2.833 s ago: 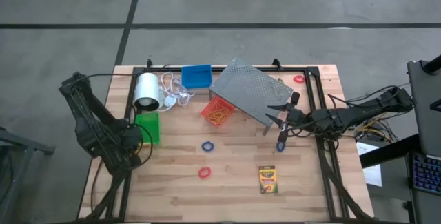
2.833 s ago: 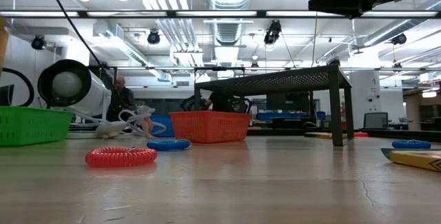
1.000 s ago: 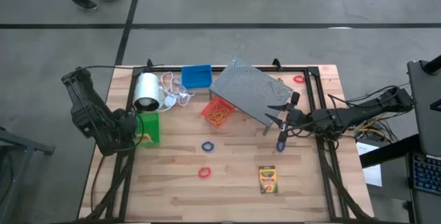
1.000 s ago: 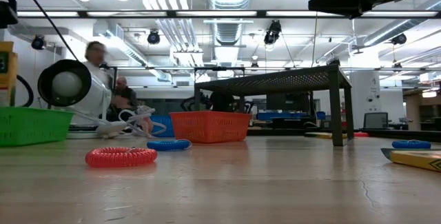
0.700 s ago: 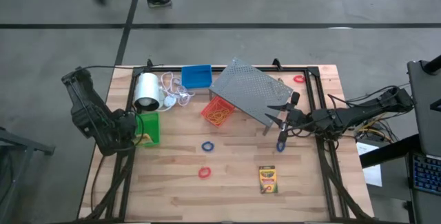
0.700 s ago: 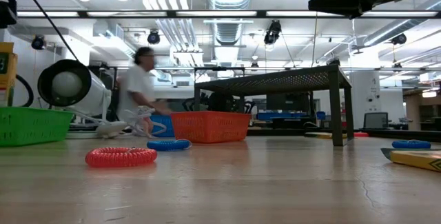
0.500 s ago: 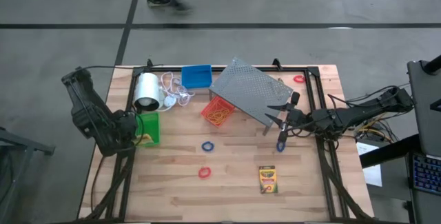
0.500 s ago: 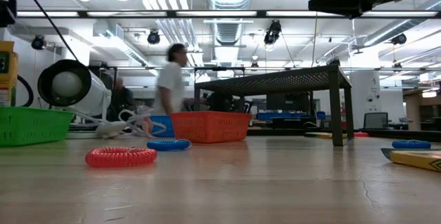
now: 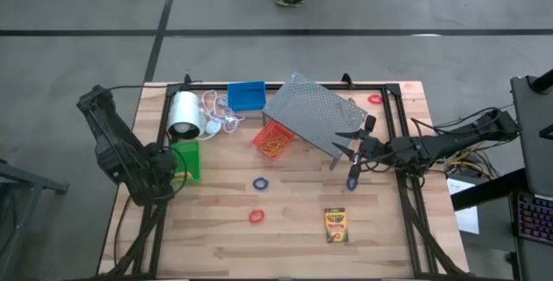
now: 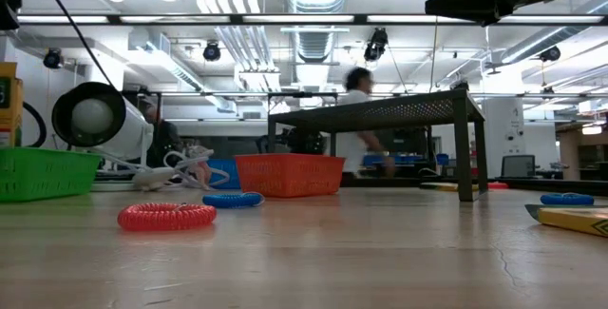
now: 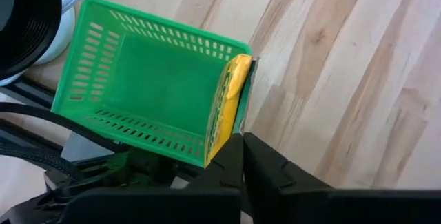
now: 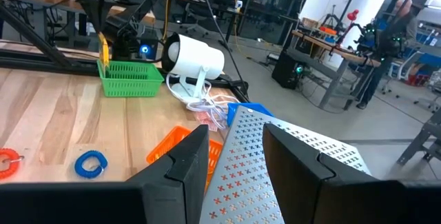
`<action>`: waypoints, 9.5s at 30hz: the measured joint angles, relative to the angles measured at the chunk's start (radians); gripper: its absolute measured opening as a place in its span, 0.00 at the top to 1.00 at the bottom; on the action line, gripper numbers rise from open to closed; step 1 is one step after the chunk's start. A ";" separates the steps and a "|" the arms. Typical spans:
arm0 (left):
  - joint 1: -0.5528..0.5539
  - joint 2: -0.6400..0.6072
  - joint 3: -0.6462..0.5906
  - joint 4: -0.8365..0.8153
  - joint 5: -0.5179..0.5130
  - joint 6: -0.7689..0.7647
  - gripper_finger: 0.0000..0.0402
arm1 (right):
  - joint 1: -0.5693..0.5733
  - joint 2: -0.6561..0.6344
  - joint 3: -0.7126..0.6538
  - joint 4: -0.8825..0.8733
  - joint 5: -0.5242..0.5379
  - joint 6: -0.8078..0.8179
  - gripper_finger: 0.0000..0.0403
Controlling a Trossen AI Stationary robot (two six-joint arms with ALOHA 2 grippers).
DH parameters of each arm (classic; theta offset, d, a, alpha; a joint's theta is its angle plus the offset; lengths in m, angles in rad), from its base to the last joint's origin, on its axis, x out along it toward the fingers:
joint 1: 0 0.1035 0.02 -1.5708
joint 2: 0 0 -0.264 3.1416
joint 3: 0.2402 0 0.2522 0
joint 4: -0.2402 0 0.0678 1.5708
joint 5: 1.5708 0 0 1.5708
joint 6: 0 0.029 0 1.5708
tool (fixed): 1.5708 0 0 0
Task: Pick & Place Office Desk Supplies
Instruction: Put the crayon box into the green bin
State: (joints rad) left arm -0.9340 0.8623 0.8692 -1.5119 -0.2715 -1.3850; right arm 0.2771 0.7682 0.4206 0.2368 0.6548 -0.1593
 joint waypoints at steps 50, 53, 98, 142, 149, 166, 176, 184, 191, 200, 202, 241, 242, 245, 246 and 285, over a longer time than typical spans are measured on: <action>0.475 0.300 0.156 0.203 -0.155 0.139 0.60 | 0.000 0.000 0.000 0.000 0.000 0.002 0.66; 0.588 0.314 0.156 0.275 -0.140 0.285 0.54 | 0.000 0.000 0.000 0.000 0.000 0.000 0.66; 0.818 0.321 0.019 1.002 -0.200 1.326 0.53 | 0.000 0.000 0.000 0.000 0.000 0.000 0.66; 1.270 0.304 0.009 1.365 0.190 1.688 0.53 | 0.000 0.000 0.000 0.035 -0.046 0.070 0.66; 1.270 0.304 0.009 1.478 0.187 1.825 0.53 | 0.000 0.000 0.000 0.144 -0.074 0.102 0.66; 1.270 0.304 0.009 1.417 0.187 1.740 0.53 | -0.002 0.000 0.091 0.085 0.270 0.143 0.66; 1.270 0.304 0.009 1.428 0.187 1.702 0.53 | -0.158 0.047 0.457 -0.324 0.385 0.272 0.66; 1.270 0.304 0.009 1.437 0.187 1.691 0.53 | -0.480 0.241 0.807 -1.048 0.094 0.769 0.66; 1.270 0.304 0.009 1.441 0.186 1.698 0.53 | -0.763 0.453 0.973 -1.128 -0.247 0.779 0.66; 1.270 0.304 0.009 1.440 0.186 1.754 0.53 | -0.985 0.676 1.157 -1.344 -0.348 0.736 0.66; 1.270 0.304 0.009 1.440 0.186 1.761 0.53 | -1.023 0.718 1.194 -1.429 -0.354 0.736 0.66; 1.270 0.304 0.009 1.440 0.155 1.808 0.53 | -1.333 1.146 1.147 -1.540 -0.770 0.496 0.98; 1.270 0.304 0.009 1.440 0.155 1.808 0.53 | -1.338 1.156 1.149 -1.542 -0.772 0.496 0.98; 1.270 0.304 0.009 1.438 0.152 1.826 0.53 | -1.356 1.179 1.153 -1.541 -0.793 0.495 0.98; 1.270 0.304 0.009 1.436 0.152 1.827 0.53 | -1.361 1.186 1.153 -1.540 -0.806 0.495 0.98; 1.270 0.304 0.009 1.432 0.148 1.833 0.53 | -1.378 1.326 1.096 -1.471 -0.892 0.443 0.98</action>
State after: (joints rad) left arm 0.3358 1.1664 0.8783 -0.0795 -0.1235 0.4480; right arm -1.1007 2.0945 1.5167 -1.2347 -0.2372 0.2840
